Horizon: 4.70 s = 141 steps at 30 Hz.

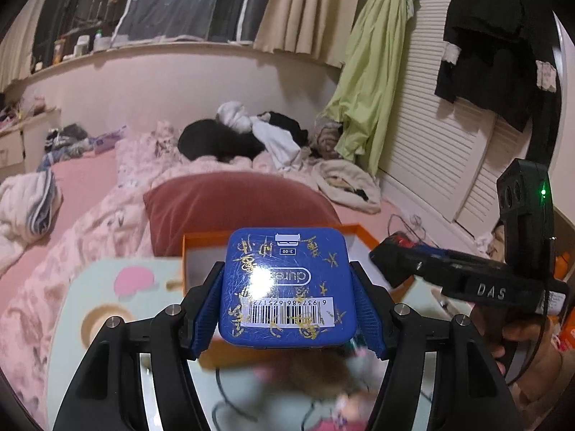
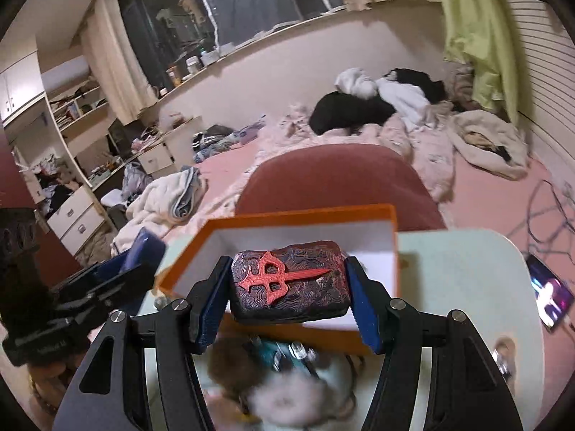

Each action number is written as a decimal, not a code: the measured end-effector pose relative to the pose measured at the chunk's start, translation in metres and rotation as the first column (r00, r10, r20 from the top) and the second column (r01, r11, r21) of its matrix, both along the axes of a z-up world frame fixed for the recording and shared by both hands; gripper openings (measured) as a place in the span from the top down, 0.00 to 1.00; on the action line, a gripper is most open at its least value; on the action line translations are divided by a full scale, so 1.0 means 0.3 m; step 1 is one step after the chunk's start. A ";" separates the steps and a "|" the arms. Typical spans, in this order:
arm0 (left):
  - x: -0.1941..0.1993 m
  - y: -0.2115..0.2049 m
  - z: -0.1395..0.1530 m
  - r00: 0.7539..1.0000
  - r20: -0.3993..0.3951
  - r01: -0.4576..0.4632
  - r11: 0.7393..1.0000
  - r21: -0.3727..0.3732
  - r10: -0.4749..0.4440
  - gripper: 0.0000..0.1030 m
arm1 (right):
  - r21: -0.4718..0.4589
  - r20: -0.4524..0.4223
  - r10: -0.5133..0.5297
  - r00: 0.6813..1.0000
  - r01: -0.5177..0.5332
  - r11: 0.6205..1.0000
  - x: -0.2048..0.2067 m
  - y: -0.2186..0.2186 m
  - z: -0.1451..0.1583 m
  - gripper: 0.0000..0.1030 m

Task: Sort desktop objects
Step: 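Place the blue tin and red-patterned case into the orange box, both grippers, then grasp the silver gem with the left gripper while the right grasps the clear bag, then drop the silver gem and clear bag into the orange box, both grippers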

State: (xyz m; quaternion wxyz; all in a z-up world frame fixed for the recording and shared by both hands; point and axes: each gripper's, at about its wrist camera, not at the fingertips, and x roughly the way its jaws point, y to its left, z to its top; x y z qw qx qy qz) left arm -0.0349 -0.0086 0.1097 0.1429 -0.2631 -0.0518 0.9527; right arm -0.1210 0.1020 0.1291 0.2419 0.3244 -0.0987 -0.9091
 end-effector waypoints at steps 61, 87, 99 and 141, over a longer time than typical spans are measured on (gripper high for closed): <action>0.119 0.046 -0.333 0.910 0.357 -0.122 0.959 -0.256 0.212 0.00 | 0.122 0.230 0.001 0.973 -0.030 0.992 0.197 0.113 -0.244 0.13; 0.128 -0.160 -0.290 0.883 0.358 -0.302 0.951 -0.059 0.303 0.15 | 0.180 0.221 0.245 0.944 -0.286 0.941 0.271 -0.083 -0.247 0.62; -0.065 -0.248 -0.302 0.862 0.337 -0.329 0.923 -0.199 0.380 0.54 | 0.132 0.176 0.232 0.957 -0.257 0.957 0.306 -0.027 -0.226 0.64; -0.170 -0.060 -0.244 0.945 0.301 -0.162 0.981 0.103 0.124 0.01 | 0.249 0.006 0.026 1.000 -0.027 0.968 -0.061 -0.079 -0.121 0.30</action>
